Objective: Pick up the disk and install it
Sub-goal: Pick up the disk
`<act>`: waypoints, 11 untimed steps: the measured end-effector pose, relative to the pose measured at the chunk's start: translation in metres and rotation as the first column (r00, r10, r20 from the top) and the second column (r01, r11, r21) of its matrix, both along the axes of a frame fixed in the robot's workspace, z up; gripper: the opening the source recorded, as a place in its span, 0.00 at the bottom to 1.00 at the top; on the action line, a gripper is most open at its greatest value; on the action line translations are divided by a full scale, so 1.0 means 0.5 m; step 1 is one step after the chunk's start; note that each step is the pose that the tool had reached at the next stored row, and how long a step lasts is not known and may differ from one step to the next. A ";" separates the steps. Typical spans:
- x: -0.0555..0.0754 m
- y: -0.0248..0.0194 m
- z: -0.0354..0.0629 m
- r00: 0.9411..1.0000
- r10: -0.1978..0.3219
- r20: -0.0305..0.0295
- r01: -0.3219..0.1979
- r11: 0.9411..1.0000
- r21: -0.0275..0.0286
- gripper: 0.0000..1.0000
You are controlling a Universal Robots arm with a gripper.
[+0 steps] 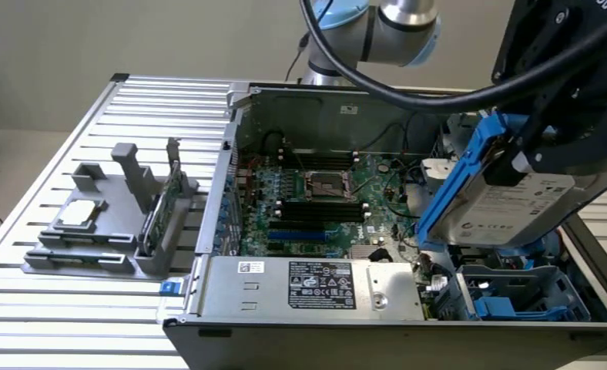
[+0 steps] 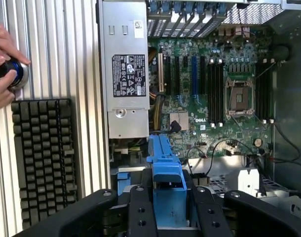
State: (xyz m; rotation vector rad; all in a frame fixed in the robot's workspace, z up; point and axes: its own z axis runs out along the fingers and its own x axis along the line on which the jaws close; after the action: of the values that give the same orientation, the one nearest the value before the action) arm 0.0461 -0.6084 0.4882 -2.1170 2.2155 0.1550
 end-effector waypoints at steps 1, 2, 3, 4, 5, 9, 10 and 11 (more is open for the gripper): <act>0.004 -0.0060 -0.002 1.000 0.000 0.000 0.000 1.000 0.000 0.33; 0.008 -0.0112 -0.003 1.000 0.000 0.000 0.000 1.000 0.000 0.33; 0.012 -0.0160 -0.005 1.000 0.000 0.000 0.000 1.000 0.000 0.33; 0.016 -0.0197 -0.006 1.000 0.000 0.000 0.000 1.000 0.000 0.33; 0.021 -0.0224 -0.008 1.000 0.000 0.000 0.000 1.000 0.000 0.33; 0.043 -0.0312 -0.016 1.000 0.002 0.000 -0.002 1.000 0.000 0.33; 0.049 -0.0333 -0.018 1.000 0.003 0.000 -0.003 1.000 0.000 0.33; 0.054 -0.0353 -0.020 1.000 0.003 0.000 -0.003 1.000 0.000 0.33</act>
State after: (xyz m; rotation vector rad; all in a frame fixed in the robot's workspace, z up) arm 0.0731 -0.6261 0.4779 -2.1208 2.2124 0.1548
